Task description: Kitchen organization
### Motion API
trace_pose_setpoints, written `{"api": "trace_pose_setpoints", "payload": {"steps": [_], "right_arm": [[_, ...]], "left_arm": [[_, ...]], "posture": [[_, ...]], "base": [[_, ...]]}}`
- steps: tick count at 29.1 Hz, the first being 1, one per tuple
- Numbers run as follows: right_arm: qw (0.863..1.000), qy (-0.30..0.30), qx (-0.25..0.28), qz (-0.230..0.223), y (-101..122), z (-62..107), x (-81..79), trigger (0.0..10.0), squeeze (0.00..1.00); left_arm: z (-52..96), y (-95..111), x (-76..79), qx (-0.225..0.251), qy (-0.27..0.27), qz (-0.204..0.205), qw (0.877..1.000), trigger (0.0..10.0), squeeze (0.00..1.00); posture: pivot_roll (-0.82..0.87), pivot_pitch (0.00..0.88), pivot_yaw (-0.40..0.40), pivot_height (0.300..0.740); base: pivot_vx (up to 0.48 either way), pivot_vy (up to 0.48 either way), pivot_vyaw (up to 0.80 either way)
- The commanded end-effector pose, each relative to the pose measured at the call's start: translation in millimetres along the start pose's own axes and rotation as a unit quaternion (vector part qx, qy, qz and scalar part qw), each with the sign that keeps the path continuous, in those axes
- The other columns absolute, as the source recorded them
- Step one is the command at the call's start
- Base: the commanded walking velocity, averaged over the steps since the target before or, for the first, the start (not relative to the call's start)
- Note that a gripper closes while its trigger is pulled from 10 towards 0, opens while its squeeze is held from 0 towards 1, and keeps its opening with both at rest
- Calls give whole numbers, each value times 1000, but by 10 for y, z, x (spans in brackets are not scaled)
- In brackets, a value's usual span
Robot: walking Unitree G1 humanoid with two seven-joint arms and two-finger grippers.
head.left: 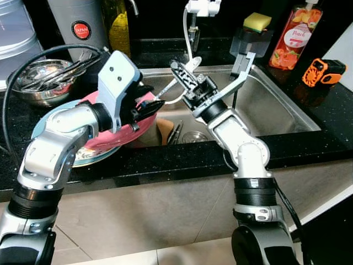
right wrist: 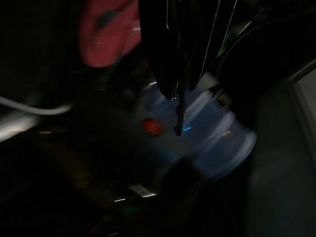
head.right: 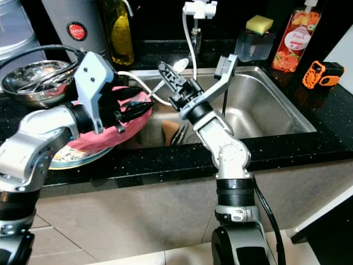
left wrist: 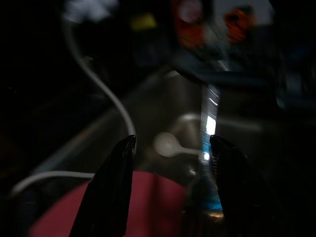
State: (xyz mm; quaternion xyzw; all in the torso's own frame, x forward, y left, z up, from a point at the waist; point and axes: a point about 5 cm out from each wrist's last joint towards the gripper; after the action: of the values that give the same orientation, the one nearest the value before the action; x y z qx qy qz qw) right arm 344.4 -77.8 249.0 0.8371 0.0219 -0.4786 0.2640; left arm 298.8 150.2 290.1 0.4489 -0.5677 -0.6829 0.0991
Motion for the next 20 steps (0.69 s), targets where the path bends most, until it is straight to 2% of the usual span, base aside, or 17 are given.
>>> {"api": "trace_pose_setpoints", "payload": {"steps": [1, 2, 4, 5, 6, 7, 8, 9, 11, 12, 14, 15, 16, 17, 18, 20], "right_arm": [[997, -45, 63, 18, 175, -56, 66, 10000, 0], [991, -89, 89, 52, 276, -52, 162, 10000, 0], [991, -89, 89, 52, 276, -52, 162, 10000, 0], [983, -124, 106, 81, 349, -43, 236, 10000, 0], [960, -206, 106, 158, 418, -2, 444, 10000, 0], [960, -206, 106, 158, 418, -2, 444, 10000, 0], [951, -233, 100, 177, 423, 24, 525, 10000, 0], [939, -267, 76, 202, 385, 61, 639, 10000, 0], [939, -267, 76, 202, 385, 61, 639, 10000, 0], [933, -280, 65, 215, 358, 81, 679, 10000, 0], [933, -287, 51, 211, 281, 105, 732, 10000, 0], [939, -287, 52, 182, 243, 118, 753, 10000, 0], [939, -287, 52, 182, 243, 118, 753, 10000, 0], [939, -291, 48, 179, 212, 134, 785, 10000, 0], [931, -300, 25, 208, 143, 149, 851, 10000, 0], [926, -302, 15, 224, 119, 147, 872, 10000, 0]], "left_arm": [[-4, 51, -56, 25, 24, 18, 999, 10000, 0], [14, 67, -96, 32, 36, 26, 999, 10000, 0], [14, 67, -96, 32, 36, 26, 999, 10000, 0], [29, 77, -122, 37, 44, 31, 998, 10000, 0], [69, 53, -158, 28, 53, 30, 998, 10000, 0], [69, 53, -158, 28, 53, 30, 998, 10000, 0], [83, 29, -170, 18, 57, 25, 998, 10000, 0], [104, -41, -204, -12, 70, 18, 997, 10000, 0], [104, -41, -204, -12, 70, 18, 997, 10000, 0], [120, -87, -235, -30, 82, 11, 996, 10000, 0], [163, -159, -284, -49, 101, 18, 994, 10000, 0], [177, -198, -294, -60, 108, 19, 992, 10000, 0], [177, -198, -294, -60, 108, 19, 992, 10000, 0], [184, -254, -290, -79, 114, 19, 990, 10000, 0], [188, -313, -275, -95, 118, 21, 988, 10000, 0], [189, -320, -272, -96, 118, 23, 988, 10000, 0]], "posture": [[278, 0, -54, 740], [278, 0, -54, 740], [278, 0, -54, 740], [279, 0, -54, 740], [280, 0, -55, 740], [280, 0, -55, 740], [283, 0, -56, 740], [286, 0, -56, 740], [286, 0, -56, 740], [288, 0, -57, 740], [291, 0, -58, 740], [293, 0, -61, 740], [293, 0, -61, 740], [293, 0, -61, 740], [293, 0, -61, 740], [293, 0, -62, 740]], "base": [[0, 0, 0], [0, 0, 0], [0, 0, 0], [0, 0, 0], [0, 0, 0], [0, 0, 0], [0, 0, 0], [0, 0, 0], [0, 0, 0], [0, 0, 0], [0, 0, 0], [0, 0, 0], [0, 0, 0], [0, 0, 0], [0, 0, 0], [0, 0, 0]]}}
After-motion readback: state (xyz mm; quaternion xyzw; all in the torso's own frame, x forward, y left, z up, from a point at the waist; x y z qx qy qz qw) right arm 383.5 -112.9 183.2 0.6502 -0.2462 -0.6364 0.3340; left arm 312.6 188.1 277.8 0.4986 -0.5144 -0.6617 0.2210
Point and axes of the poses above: a point about 5 cm out from each wrist's last joint towards the gripper, its own z axis pointing back from the gripper into the wrist, its own y axis along the axis of the wrist's last joint, x = y × z, and after that the axes turned 10 degrees about -z, right-handed
